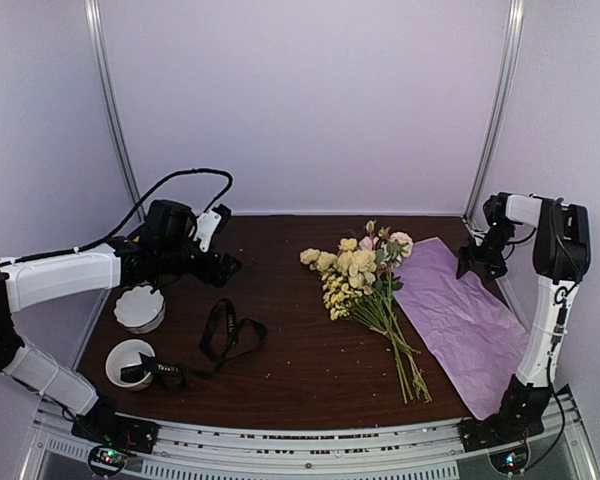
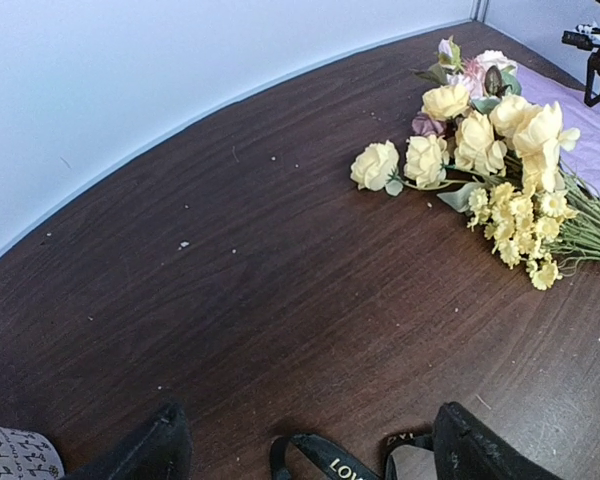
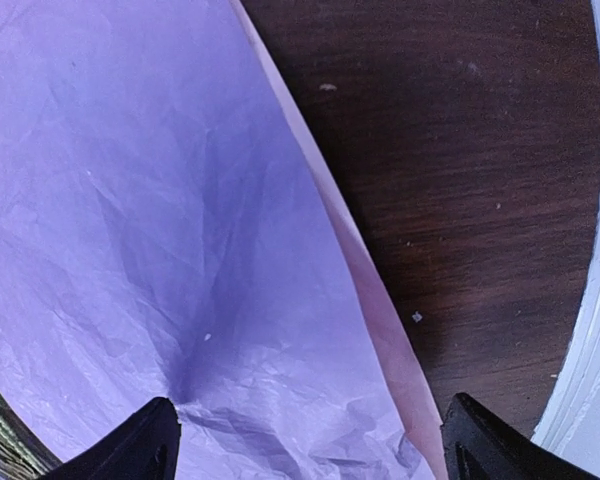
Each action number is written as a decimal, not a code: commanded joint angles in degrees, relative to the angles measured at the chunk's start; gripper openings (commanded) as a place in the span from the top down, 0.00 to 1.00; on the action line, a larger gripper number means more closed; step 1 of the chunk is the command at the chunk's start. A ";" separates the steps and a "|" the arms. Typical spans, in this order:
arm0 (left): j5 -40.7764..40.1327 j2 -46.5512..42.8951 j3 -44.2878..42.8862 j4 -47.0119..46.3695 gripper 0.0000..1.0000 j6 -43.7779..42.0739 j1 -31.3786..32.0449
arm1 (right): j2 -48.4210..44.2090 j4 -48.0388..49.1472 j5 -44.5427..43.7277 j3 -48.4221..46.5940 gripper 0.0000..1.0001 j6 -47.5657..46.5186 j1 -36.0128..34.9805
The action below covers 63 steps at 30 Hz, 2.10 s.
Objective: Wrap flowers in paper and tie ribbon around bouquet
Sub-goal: Pick up the folded wrapping paper from the center of the board, then pass from the right arm to the left
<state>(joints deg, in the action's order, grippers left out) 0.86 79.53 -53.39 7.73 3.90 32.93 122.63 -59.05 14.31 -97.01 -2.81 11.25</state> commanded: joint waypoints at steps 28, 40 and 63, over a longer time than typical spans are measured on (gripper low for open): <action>-0.84 -0.94 -2.24 -0.13 0.17 -1.86 0.52 | -9.80 -4.72 4.44 -4.06 1.00 2.76 -2.98; -2.12 -8.50 -2.25 0.61 0.21 -2.17 1.12 | -42.81 10.14 2.08 -0.47 1.00 18.97 -10.35; 14.48 -31.65 8.33 2.07 0.02 34.13 -3.72 | -11.36 29.20 -11.25 -16.06 1.00 15.20 -78.79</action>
<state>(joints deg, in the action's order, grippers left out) 10.76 49.04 -52.42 13.10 26.70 32.21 111.37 -33.74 2.92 -114.21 10.96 -66.26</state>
